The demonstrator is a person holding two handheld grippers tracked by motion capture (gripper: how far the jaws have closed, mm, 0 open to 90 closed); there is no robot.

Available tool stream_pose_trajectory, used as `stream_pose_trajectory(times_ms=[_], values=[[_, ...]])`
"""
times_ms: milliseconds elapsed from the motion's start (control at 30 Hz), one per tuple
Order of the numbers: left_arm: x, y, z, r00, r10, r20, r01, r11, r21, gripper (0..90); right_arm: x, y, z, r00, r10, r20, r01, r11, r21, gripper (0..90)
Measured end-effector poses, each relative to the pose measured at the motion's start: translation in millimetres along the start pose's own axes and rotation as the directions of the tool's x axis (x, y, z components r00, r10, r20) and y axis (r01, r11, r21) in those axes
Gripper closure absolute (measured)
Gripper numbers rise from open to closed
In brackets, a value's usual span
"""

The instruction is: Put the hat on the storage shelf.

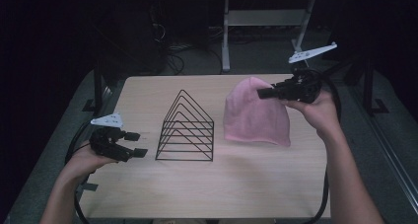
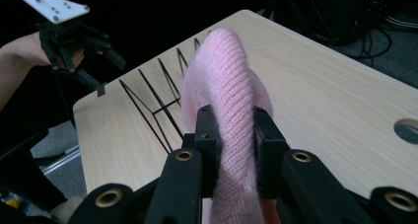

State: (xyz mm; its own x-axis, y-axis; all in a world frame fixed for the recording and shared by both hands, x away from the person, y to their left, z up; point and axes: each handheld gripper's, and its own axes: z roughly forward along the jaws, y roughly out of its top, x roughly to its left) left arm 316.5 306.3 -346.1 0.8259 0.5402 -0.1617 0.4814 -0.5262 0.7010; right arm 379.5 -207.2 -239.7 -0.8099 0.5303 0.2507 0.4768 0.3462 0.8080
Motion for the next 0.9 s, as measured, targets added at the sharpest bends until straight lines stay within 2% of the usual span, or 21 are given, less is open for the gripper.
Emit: stream_pose_trajectory(times_ms=[133, 167, 233, 367, 467, 533, 600, 633, 800, 900], values=[[-1.3, 8.5, -3.6, 1.0000, 0.009, 0.001, -0.009, 0.9999, -0.008, 27.1, 8.4, 11.0, 2.1, 0.9998, -0.017, -0.011, 0.017, 1.000, 0.001, 77.2], [-2.3, 12.5, -5.3, 0.9999, 0.014, 0.003, -0.014, 0.9999, -0.006, 27.1, 14.3, 19.6, 4.6, 0.9993, -0.033, -0.019, 0.033, 0.999, 0.002, 77.2], [-2.3, 14.5, -6.3, 0.9997, 0.025, 0.003, -0.025, 0.9997, -0.003, 27.1, 16.6, 22.7, 5.3, 0.9991, -0.034, -0.023, 0.035, 0.999, 0.003, 77.2], [-3.4, 22.7, -10.1, 0.9996, 0.029, 0.001, -0.029, 0.9995, -0.007, 27.1, 30.0, 43.1, 10.6, 0.9966, -0.070, -0.043, 0.070, 0.998, 0.005, 77.2], [-3.0, 25.4, -11.8, 0.9992, 0.041, 0.000, -0.041, 0.9991, -0.005, 27.1, 35.3, 51.0, 12.6, 0.9953, -0.083, -0.050, 0.083, 0.997, 0.003, 77.2], [-3.8, 29.2, -13.4, 0.9993, 0.037, 0.006, -0.037, 0.9993, -0.006, 27.1, 42.3, 62.0, 15.3, 0.9932, -0.098, -0.062, 0.098, 0.995, 0.002, 77.1], [-3.9, 30.4, -13.8, 0.9993, 0.037, 0.008, -0.037, 0.9993, -0.007, 27.1, 44.6, 65.5, 16.2, 0.9924, -0.105, -0.064, 0.105, 0.994, 0.001, 77.2], [-3.3, 32.3, -14.4, 0.9989, 0.046, 0.006, -0.046, 0.9989, -0.007, 27.0, 50.2, 73.0, 18.8, 0.9909, -0.113, -0.073, 0.113, 0.994, 0.001, 77.1], [-4.0, 41.1, -13.9, 0.9991, 0.040, 0.014, -0.040, 0.9992, -0.010, 26.5, 60.7, 87.7, 25.5, 0.9860, -0.138, -0.094, 0.138, 0.990, -0.004, 77.1], [-4.7, 45.6, -13.3, 0.9983, 0.055, 0.016, -0.055, 0.9984, -0.012, 26.5, 66.6, 96.0, 30.6, 0.9832, -0.153, -0.100, 0.153, 0.988, 0.000, 77.1]])
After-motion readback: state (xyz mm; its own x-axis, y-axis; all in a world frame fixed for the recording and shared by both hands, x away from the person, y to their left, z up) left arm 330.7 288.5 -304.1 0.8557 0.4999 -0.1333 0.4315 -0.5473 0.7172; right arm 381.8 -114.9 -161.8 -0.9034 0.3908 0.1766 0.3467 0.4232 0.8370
